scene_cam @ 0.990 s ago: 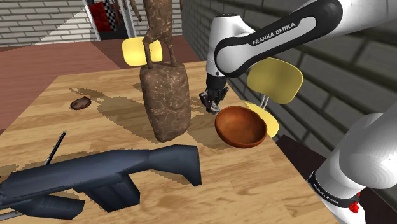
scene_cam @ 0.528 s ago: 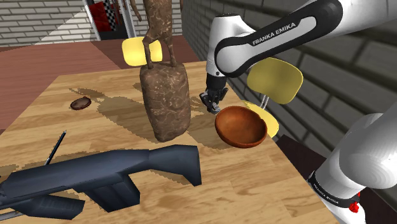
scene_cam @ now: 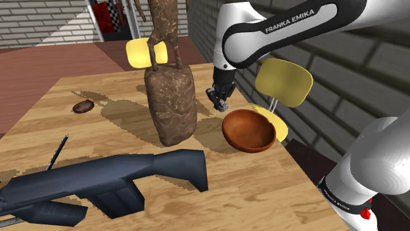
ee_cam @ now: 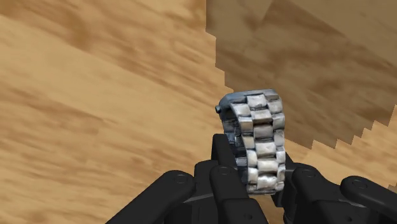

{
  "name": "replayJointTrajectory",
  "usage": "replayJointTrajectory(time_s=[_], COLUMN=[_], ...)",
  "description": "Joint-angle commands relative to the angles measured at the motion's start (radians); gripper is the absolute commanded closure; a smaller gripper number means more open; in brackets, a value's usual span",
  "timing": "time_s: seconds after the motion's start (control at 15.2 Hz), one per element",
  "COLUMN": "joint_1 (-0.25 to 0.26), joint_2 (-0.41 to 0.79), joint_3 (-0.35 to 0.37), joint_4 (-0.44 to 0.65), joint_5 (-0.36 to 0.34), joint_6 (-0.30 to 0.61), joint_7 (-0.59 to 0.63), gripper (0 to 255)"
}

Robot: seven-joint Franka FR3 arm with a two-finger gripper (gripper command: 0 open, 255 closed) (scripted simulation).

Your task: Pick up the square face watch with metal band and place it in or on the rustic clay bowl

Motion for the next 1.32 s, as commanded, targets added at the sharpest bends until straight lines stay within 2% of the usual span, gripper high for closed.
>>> replayJointTrajectory(time_s=[0.0, 1.25], joint_1=[-0.001, -0.005], joint_2=[-0.009, -0.049], joint_3=[-0.002, -0.017], joint_4=[0.019, 0.238], joint_5=[0.0, -0.005], joint_6=[-0.028, -0.287], joint_7=[-0.001, 0.006], gripper=[255, 255])
